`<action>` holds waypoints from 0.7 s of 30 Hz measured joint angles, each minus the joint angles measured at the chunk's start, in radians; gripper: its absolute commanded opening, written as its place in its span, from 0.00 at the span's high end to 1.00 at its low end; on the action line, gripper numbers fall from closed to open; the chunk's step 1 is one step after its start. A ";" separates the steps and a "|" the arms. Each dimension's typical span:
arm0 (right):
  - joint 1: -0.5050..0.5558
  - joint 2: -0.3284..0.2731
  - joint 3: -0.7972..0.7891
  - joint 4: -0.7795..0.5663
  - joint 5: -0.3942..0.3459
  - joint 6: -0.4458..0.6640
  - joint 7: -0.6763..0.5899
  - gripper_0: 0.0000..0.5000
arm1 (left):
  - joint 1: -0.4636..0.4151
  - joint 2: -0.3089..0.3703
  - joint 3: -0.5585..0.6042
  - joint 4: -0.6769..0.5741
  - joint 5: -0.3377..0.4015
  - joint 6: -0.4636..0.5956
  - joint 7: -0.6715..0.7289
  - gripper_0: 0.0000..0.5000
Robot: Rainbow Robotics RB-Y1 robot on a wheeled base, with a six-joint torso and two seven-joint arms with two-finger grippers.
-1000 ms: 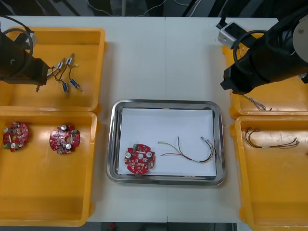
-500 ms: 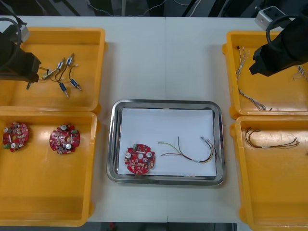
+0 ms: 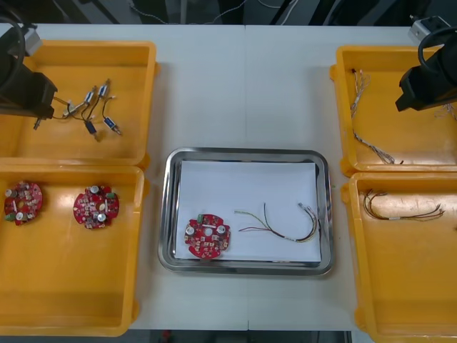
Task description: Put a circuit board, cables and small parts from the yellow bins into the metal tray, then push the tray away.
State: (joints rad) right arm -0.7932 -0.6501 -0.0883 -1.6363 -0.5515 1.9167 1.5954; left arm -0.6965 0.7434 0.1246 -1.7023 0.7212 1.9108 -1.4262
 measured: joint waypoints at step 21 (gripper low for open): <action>-0.066 0.000 -0.001 0.300 0.024 -0.063 0.062 0.00 | 0.000 0.000 0.024 -0.127 0.027 0.001 0.000 1.00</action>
State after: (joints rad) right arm -0.8594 -0.6501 -0.0893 -1.3360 -0.5276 1.8533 1.6573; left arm -0.6965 0.7434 0.1483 -1.8296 0.7484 1.9122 -1.4259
